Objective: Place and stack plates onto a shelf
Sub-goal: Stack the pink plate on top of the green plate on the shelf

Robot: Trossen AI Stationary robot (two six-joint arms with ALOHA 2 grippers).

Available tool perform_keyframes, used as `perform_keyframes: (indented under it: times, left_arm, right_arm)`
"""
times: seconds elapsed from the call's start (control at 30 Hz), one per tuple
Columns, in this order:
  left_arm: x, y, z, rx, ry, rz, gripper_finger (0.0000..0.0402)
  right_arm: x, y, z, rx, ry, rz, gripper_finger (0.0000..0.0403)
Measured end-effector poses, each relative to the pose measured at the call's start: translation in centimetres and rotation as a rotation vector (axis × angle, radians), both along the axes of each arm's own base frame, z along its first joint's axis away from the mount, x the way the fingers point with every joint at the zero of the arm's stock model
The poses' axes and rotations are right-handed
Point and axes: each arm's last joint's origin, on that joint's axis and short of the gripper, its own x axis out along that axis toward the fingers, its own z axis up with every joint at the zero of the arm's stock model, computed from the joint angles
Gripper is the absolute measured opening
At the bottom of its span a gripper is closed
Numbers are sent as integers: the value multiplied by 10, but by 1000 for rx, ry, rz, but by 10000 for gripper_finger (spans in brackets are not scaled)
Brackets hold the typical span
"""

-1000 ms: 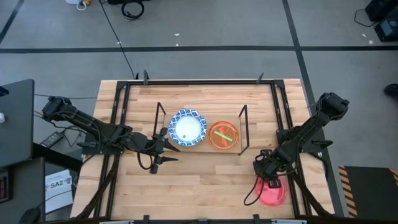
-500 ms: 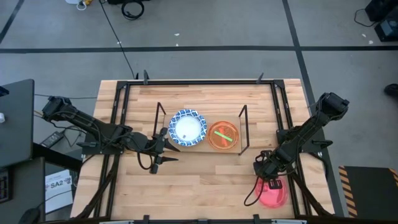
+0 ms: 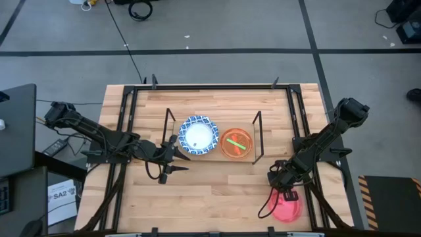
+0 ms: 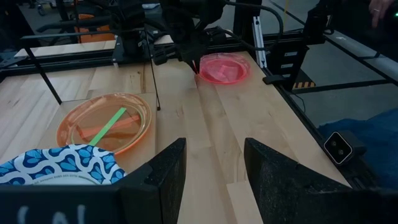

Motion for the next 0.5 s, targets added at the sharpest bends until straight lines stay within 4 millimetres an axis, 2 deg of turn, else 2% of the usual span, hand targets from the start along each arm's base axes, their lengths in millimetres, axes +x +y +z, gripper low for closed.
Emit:
perform_keyframes:
  times: [0.5]
  left_arm:
    - [0,0,0,0,0,0,169]
  right_arm:
    - [10,8,3,83,-96,-71,6]
